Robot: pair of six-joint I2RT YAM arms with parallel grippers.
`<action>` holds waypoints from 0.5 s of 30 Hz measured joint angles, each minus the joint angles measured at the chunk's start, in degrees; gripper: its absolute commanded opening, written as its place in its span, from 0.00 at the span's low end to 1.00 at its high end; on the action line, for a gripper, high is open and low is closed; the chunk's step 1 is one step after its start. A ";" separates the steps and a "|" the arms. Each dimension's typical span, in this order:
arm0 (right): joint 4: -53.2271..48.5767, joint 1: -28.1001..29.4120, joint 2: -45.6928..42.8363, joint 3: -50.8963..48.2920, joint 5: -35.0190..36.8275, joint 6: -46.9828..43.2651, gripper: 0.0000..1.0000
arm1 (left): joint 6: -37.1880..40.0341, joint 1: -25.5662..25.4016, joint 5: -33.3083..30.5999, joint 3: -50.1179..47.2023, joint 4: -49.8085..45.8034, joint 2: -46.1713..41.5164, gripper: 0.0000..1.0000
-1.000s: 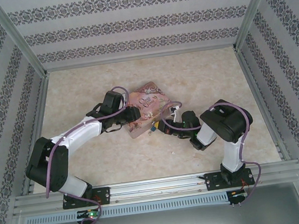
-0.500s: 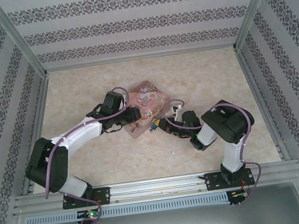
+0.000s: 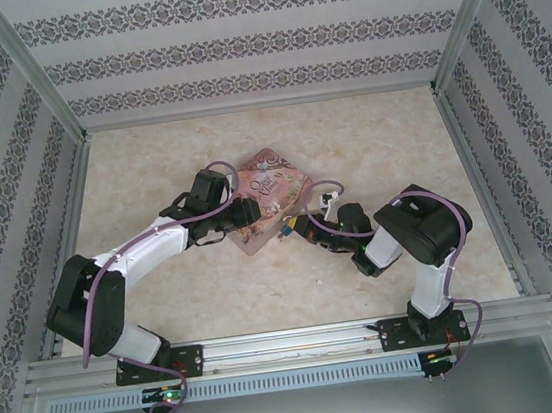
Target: Unlock the padlock with the key
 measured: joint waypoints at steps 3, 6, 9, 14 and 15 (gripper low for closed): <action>-0.02 -0.28 -0.26 0.00 0.13 0.00 0.00 | -0.02 -0.02 0.00 -0.09 0.20 0.00 0.37; 0.35 -0.76 -0.76 -0.57 0.55 0.00 0.00 | -0.02 -0.02 0.00 -0.11 0.31 0.00 0.37; 1.05 -1.14 -1.77 -1.42 0.85 -0.02 0.00 | -0.02 -0.02 0.00 -0.11 0.33 0.00 0.37; 1.29 -2.03 -3.69 -2.69 1.31 -0.11 0.00 | -0.07 -0.04 -0.02 -0.11 0.35 0.00 0.37; 1.29 -2.29 -4.17 -3.04 1.42 -0.13 0.00 | -0.22 -0.04 -0.04 -0.11 0.37 0.00 0.37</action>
